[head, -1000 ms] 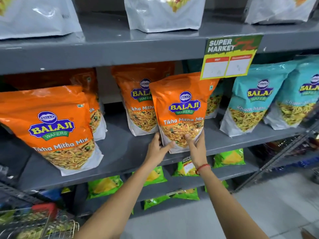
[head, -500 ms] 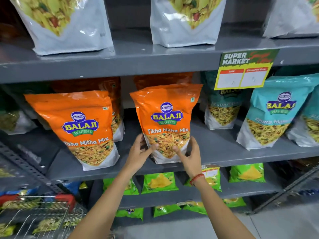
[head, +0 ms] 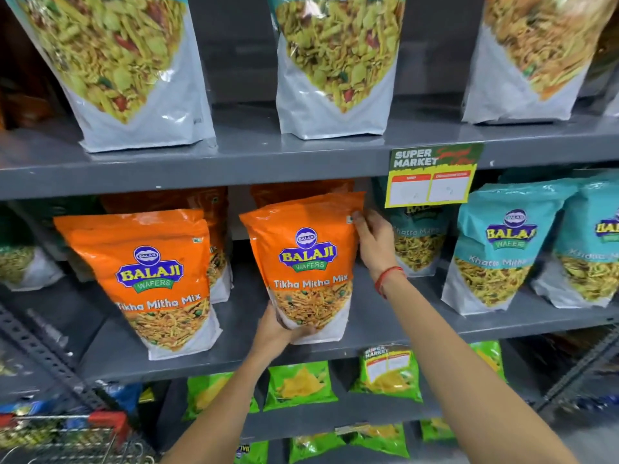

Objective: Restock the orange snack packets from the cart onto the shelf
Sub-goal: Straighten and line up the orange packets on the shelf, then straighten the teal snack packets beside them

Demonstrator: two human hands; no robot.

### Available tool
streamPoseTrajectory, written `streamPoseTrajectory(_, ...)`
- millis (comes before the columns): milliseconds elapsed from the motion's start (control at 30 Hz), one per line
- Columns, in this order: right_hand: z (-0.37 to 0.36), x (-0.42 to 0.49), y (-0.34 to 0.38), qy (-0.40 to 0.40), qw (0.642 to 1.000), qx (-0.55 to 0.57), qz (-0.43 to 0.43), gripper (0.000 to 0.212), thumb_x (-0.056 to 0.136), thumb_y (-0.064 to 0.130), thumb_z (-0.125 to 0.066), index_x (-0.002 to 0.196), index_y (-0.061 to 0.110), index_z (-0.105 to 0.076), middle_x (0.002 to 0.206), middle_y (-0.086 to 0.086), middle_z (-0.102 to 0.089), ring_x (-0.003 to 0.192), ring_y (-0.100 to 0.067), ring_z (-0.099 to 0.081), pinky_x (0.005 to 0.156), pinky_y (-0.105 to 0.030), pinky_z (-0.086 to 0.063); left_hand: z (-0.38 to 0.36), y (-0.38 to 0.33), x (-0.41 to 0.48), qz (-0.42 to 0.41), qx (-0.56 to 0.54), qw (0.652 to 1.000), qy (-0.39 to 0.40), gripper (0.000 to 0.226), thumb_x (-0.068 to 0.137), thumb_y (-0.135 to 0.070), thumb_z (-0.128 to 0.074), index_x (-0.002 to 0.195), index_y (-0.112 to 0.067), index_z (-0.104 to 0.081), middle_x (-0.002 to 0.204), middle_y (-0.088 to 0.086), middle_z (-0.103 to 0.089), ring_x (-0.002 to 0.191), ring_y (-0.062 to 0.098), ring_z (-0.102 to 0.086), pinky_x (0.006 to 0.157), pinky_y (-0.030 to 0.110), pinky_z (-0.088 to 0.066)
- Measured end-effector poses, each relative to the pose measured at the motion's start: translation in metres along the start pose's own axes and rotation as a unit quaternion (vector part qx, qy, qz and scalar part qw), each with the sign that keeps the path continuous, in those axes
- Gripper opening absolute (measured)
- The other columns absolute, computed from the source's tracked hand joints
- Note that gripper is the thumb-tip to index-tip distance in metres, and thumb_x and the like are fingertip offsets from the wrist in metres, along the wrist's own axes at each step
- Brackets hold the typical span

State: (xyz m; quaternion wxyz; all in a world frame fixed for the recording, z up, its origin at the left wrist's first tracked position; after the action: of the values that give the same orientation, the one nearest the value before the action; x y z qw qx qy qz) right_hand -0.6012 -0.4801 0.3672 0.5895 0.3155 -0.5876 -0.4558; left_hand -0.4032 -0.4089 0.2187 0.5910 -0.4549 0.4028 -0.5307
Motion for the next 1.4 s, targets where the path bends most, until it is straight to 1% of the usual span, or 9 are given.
streamPoseTrajectory(233,0.006,-0.005,0.002,-0.012,1.000,-0.005,0.026,0.034,0.093,0.027,-0.050,0.061,0.019,-0.048,0.057,-0.003,-0.047,0.055,-0.014,-0.044,0.053,-0.030,-0.033,-0.004,0.004,0.002,-0.022,0.015,0.999,-0.023,0.089,0.034,-0.056,-0.088,0.112,-0.039,-0.050,0.107,-0.025,-0.064,0.103,-0.005,-0.057,0.075,0.011,-0.045)
streamPoseTrajectory(367,0.019,-0.016,-0.016,0.056,0.998,-0.030,-0.012,0.030,0.095,0.032,-0.048,0.102,0.007,-0.062,0.092,-0.009,-0.067,0.084,-0.018,-0.062,0.072,-0.035,-0.052,-0.011,0.007,-0.007,0.001,-0.025,0.997,-0.073,0.085,0.048,-0.033,-0.091,0.119,-0.023,-0.045,0.116,-0.004,-0.061,0.109,0.013,-0.058,0.084,0.026,-0.047)
streamPoseTrajectory(467,0.038,-0.038,-0.037,0.048,0.998,-0.028,-0.039,0.034,0.094,0.033,-0.048,0.116,0.009,-0.058,0.109,-0.005,-0.065,0.105,-0.018,-0.061,0.087,-0.027,-0.050,-0.017,-0.002,-0.033,-0.048,-0.122,0.963,-0.236,0.070,0.065,-0.023,-0.082,0.124,-0.022,-0.045,0.121,0.002,-0.058,0.107,0.008,-0.058,0.086,0.018,-0.047)
streamPoseTrajectory(567,0.071,-0.065,-0.059,-0.006,0.998,-0.021,-0.061,0.026,0.093,0.032,-0.051,0.108,0.014,-0.062,0.103,-0.001,-0.066,0.097,-0.012,-0.061,0.084,-0.023,-0.049,-0.043,-0.024,-0.064,-0.127,-0.122,0.929,-0.325,0.036,0.080,-0.031,-0.070,0.111,-0.023,-0.052,0.104,0.004,-0.060,0.094,0.010,-0.059,0.089,0.026,-0.048)
streamPoseTrajectory(767,0.149,-0.095,-0.094,-0.200,0.974,-0.057,-0.086,0.016,0.092,0.023,-0.055,0.095,0.010,-0.063,0.100,-0.013,-0.064,0.081,-0.006,-0.056,0.072,-0.021,-0.046,-0.131,-0.079,-0.052,-0.220,-0.042,0.968,-0.114,0.017,0.085,-0.033,-0.061,0.098,-0.023,-0.056,0.083,-0.004,-0.062,0.080,0.005,-0.060,0.075,0.021,-0.048)
streamPoseTrajectory(867,0.200,-0.090,-0.101,-0.297,0.947,-0.105,-0.063,0.027,0.091,0.023,-0.057,0.108,0.003,-0.059,0.113,-0.021,-0.055,0.090,-0.013,-0.054,0.070,-0.003,-0.040,-0.177,-0.095,-0.030,-0.209,0.004,0.977,-0.037,0.021,0.085,-0.033,-0.063,0.101,-0.023,-0.056,0.087,-0.001,-0.064,0.081,0.010,-0.061,0.076,0.024,-0.049)
streamPoseTrajectory(1033,0.269,-0.054,-0.126,-0.236,0.950,-0.072,-0.192,0.065,0.090,0.046,-0.051,0.142,0.014,-0.030,0.150,-0.012,-0.031,0.136,-0.025,-0.033,0.112,-0.039,-0.028,-0.246,-0.108,0.019,-0.147,0.074,0.980,0.110,0.051,0.083,-0.035,-0.065,0.125,-0.013,-0.047,0.127,0.007,-0.053,0.112,0.021,-0.055,0.087,0.021,-0.041)
streamPoseTrajectory(1200,0.270,-0.027,-0.131,-0.124,0.967,0.014,-0.223,0.065,0.092,0.042,-0.048,0.145,0.011,-0.024,0.148,-0.006,-0.037,0.137,-0.019,-0.034,0.109,-0.031,-0.028,-0.289,-0.105,0.054,-0.008,0.072,0.973,0.218,0.089,0.076,-0.046,-0.069,0.145,-0.016,-0.021,0.153,0.005,-0.030,0.137,0.026,-0.033,0.112,0.046,-0.033)
streamPoseTrajectory(1400,0.243,-0.043,-0.133,-0.113,0.977,-0.015,-0.178,0.058,0.085,0.044,-0.060,0.136,0.027,-0.040,0.136,0.008,-0.052,0.123,-0.009,-0.049,0.102,-0.028,-0.037,-0.285,-0.087,0.049,-0.010,0.052,0.983,0.178,0.066,0.075,-0.046,-0.069,0.129,-0.017,-0.044,0.132,0.004,-0.055,0.115,0.021,-0.056,0.096,0.038,-0.048)
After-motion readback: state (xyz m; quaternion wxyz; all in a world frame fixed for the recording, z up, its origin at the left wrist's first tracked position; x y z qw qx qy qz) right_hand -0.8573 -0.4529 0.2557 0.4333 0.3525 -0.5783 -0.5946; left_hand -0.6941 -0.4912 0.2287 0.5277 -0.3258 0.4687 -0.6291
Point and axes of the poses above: each hand's wrist, its own x-axis towards the middle knuckle, its own z-axis out of the back of the hand, y = z × x, the point moved 3 cm from there along x, towards the middle knuckle
